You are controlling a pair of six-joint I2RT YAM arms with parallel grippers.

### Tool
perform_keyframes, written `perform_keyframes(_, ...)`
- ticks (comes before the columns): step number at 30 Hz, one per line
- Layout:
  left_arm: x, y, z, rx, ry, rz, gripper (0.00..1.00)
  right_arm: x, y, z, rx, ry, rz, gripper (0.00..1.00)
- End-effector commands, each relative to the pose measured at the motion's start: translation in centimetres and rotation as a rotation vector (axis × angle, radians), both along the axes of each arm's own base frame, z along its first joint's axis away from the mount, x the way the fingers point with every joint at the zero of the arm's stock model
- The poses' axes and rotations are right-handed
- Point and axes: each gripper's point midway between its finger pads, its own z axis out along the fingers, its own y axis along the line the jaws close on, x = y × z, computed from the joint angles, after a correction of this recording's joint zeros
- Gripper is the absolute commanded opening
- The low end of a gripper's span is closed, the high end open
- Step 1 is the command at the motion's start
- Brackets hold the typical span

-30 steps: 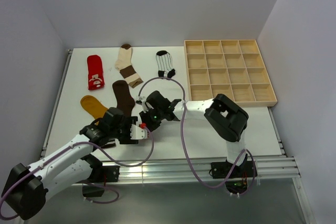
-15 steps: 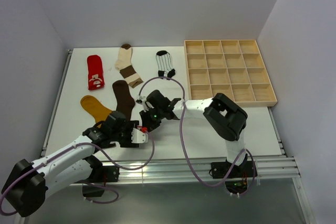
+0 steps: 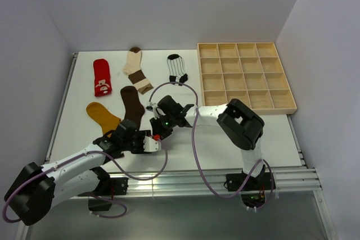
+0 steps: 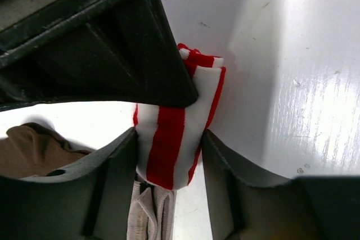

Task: Roll the socks
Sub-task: Roll the sock at the center of the board.

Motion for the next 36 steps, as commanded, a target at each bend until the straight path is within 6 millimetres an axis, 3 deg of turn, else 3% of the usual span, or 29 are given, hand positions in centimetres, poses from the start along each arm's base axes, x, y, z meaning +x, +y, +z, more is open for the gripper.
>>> perform_keyframes(1, 0.1, -0.4, -0.2, -0.021, -0.003, 0.003, 0.49, -1.5, -5.8, -6.9, -0.288, 0.060, -0.039, 0.00)
perform_keyframes(5, -0.6, -0.1, -1.3, 0.001, 0.033, 0.000, 0.37, -1.6, -6.2, -7.0, -0.289, 0.068, -0.041, 0.00)
perform_keyframes(7, -0.7, 0.1, -1.7, 0.009, 0.042, 0.007, 0.36, -1.5, -6.1, -6.8, -0.284, 0.067, -0.040, 0.00)
perform_keyframes(11, -0.8, -0.3, -1.5, 0.011, 0.077, 0.006, 0.26, -1.2, -6.2, -6.6, -0.283, 0.061, -0.043, 0.01)
perform_keyframes(13, -1.4, 0.0, -2.2, 0.047, 0.148, 0.013, 0.22, -1.0, -6.1, -6.3, -0.276, 0.054, -0.050, 0.06)
perform_keyframes(20, -2.3, -0.8, -1.5, 0.068, 0.276, -0.004, 0.00, -0.8, -6.3, -5.6, -0.265, 0.032, -0.067, 0.26)
perform_keyframes(28, -3.9, -0.6, -1.5, 0.086, 0.358, -0.031, 0.00, 0.5, -6.9, -3.6, -0.233, -0.069, -0.157, 0.51)
perform_keyframes(36, -4.5, -0.2, -2.3, 0.118, 0.403, -0.033, 0.00, 2.2, -7.2, 0.9, -0.116, -0.153, -0.303, 0.59)
